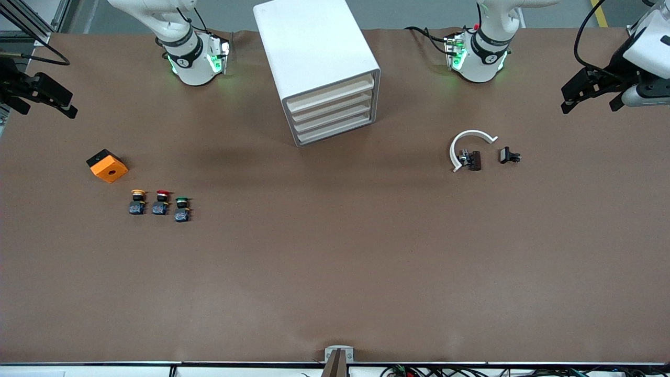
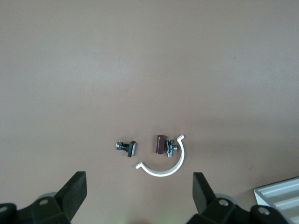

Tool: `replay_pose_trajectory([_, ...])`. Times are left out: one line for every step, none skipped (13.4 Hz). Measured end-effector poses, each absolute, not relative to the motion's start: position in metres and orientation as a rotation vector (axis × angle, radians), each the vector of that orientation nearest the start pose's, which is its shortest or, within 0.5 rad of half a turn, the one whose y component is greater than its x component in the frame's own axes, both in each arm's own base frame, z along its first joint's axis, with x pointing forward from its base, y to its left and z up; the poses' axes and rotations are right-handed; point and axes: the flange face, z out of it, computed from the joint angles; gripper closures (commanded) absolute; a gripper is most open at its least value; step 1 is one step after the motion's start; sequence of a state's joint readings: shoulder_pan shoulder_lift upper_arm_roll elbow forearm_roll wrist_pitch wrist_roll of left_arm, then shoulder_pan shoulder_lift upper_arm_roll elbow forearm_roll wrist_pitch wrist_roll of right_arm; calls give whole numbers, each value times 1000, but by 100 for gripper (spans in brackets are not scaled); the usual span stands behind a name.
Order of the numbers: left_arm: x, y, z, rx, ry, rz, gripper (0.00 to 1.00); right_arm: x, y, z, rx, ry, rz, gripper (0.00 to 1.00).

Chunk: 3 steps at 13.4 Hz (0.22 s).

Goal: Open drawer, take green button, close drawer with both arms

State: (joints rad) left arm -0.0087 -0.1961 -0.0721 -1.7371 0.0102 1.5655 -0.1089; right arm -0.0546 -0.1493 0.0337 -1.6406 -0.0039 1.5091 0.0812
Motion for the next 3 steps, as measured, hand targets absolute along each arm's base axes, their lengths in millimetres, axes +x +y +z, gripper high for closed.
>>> replay_pose_trajectory([494, -42, 650, -3119, -47, -12, 0, 501, -9, 664, -3146, 162, -26, 0])
replay_pose_trajectory([498, -42, 651, -3119, -47, 8, 0, 501, -10, 664, -3146, 162, -23, 0])
replay_pose_trajectory([503, -42, 651, -3120, -46, 19, 0, 502, -10, 663, -3146, 164, -22, 0])
